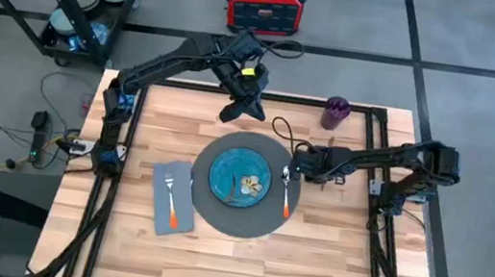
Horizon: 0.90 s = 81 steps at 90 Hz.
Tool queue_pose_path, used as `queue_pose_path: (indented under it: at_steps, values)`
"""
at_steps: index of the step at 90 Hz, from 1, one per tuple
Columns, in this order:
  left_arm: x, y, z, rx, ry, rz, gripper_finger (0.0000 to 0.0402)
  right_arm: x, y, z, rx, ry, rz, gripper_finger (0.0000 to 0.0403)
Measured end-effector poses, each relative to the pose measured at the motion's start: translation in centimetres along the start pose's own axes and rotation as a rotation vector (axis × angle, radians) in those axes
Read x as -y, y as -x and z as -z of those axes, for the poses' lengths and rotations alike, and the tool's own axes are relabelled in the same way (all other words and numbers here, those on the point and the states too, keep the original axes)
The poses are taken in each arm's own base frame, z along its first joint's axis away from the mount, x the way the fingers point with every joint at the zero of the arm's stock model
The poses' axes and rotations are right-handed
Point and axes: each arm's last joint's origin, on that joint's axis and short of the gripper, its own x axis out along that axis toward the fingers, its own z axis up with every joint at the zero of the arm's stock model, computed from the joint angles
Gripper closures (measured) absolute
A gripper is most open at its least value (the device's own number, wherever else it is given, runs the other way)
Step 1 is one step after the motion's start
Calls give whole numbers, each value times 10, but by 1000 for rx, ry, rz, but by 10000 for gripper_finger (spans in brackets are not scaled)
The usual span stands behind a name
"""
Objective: Set table place
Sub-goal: Put the gold knife on the gray placemat
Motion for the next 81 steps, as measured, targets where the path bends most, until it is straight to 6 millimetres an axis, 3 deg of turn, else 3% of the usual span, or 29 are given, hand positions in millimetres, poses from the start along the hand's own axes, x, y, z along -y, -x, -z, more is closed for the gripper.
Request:
queue_pose_path:
  at_steps: [24, 52, 65, 81]
  values:
    - [0, 0, 0, 0, -1, 0, 401, -8, 39, 12, 186, 119, 188, 403]
    - [-1, 0, -1, 12, -43, -7, 401, 9, 92, 18, 297, 186, 525, 403]
    - [-1, 0, -1, 12, -37, -7, 401, 4, 105, 30, 335, 220, 430, 403]
    - [-1, 0, -1, 10, -11, -6, 402, 5, 117, 45, 417, 124, 210, 401]
